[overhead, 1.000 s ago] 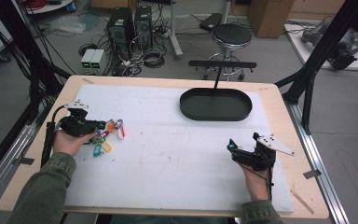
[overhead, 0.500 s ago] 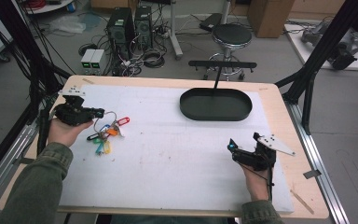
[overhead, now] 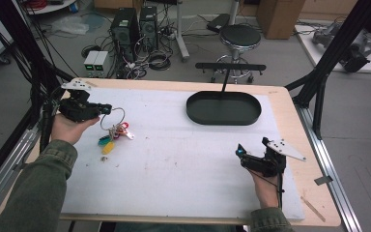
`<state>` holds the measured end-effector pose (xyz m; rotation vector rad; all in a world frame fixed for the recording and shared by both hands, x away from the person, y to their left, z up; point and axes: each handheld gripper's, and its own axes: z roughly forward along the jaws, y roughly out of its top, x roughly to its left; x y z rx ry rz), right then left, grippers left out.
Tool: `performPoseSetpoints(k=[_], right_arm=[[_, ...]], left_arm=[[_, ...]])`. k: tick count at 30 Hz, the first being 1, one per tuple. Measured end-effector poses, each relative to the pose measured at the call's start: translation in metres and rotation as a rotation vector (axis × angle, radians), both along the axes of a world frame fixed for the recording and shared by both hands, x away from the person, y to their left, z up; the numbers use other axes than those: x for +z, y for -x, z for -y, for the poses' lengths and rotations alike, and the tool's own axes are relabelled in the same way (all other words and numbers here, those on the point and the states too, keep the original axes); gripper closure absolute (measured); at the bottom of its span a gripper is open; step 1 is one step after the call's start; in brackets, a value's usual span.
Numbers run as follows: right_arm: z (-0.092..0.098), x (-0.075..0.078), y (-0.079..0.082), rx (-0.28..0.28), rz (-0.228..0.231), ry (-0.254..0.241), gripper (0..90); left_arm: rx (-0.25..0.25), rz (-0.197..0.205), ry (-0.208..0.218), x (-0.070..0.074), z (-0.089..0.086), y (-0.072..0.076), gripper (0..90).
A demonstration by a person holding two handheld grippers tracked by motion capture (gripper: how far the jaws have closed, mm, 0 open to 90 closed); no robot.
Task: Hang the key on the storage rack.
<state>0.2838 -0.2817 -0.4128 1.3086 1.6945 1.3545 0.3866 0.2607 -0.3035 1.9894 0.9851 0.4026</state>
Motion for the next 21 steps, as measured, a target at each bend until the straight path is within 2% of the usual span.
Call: performPoseSetpoints(k=[4,12,21], right_arm=[[-0.001,0.0,0.0,0.004,-0.005,-0.001,0.5],[-0.001,0.0,0.0,0.01,-0.001,0.006,0.5],[-0.001,0.0,0.0,0.009,-0.004,0.005,0.5]], left_arm=[[-0.002,0.009,0.004,0.009,0.004,-0.003,86.7],[-0.031,0.042,-0.015,0.03,0.018,-0.009,86.7],[-0.048,0.049,-0.017,0.038,0.033,-0.017,86.6]])
